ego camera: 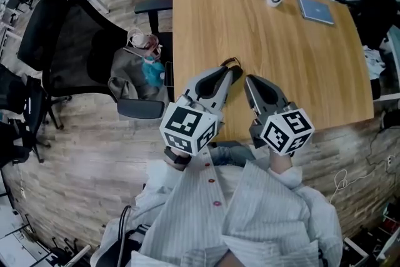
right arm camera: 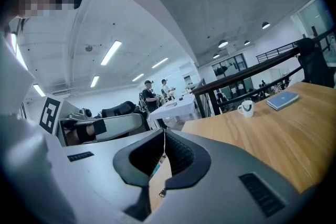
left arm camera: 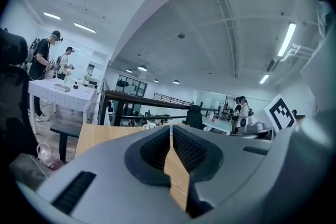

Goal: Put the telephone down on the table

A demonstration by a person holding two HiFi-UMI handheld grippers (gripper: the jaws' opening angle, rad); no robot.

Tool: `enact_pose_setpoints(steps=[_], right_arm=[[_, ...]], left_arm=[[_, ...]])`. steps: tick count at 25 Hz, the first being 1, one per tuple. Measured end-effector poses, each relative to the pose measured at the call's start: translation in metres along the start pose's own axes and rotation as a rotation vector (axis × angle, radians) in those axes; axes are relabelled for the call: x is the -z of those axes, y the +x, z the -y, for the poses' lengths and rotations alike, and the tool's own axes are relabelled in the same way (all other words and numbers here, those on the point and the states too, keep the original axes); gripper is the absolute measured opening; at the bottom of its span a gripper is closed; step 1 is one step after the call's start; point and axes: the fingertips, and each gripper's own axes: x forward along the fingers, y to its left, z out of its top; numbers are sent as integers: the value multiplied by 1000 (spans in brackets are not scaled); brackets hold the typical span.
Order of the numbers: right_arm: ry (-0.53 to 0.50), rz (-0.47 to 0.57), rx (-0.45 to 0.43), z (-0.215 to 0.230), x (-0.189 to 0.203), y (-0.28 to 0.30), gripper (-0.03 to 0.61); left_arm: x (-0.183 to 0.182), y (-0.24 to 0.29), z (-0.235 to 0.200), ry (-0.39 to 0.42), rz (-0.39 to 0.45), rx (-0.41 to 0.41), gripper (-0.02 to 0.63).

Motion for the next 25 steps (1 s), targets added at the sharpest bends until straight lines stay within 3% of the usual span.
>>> enact_pose_setpoints(steps=[4,25], right_arm=[[-7,-1,-2,5,1,-7,35],[-27,-11,27,17,3,-15,34]], left_arm=[[3,3,9,-5,-1,17,9],[15,16,23,0,-57,80,9]])
